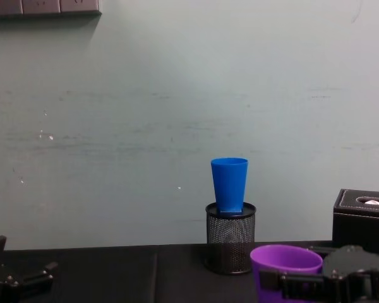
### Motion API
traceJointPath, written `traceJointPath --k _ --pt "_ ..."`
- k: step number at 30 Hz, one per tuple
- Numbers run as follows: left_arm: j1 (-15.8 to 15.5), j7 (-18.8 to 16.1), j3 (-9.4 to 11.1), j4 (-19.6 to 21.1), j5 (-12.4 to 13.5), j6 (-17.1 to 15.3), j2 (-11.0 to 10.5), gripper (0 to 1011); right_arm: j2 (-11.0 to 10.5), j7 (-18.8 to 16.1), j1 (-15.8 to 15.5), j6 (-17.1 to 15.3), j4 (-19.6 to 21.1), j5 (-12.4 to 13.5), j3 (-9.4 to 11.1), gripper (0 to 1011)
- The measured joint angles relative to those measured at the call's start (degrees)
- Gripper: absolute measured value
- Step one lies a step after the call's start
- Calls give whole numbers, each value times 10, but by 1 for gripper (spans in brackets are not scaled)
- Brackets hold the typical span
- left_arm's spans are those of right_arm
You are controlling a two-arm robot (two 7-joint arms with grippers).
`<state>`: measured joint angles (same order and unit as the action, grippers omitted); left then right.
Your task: Pick up one cup with a gripper and tap it against the other cup.
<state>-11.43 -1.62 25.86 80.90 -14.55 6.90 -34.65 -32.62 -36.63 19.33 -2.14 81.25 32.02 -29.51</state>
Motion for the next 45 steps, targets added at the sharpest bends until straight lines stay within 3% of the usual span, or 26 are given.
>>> traceJointPath --k 28,45 --pt "0 0 0 0 0 0 0 1011 31 -13 5 28 -63 -23 -2 726" --pt "0 0 0 0 0 0 0 1011 39 -20 8 35 -79 -36 -4 726"
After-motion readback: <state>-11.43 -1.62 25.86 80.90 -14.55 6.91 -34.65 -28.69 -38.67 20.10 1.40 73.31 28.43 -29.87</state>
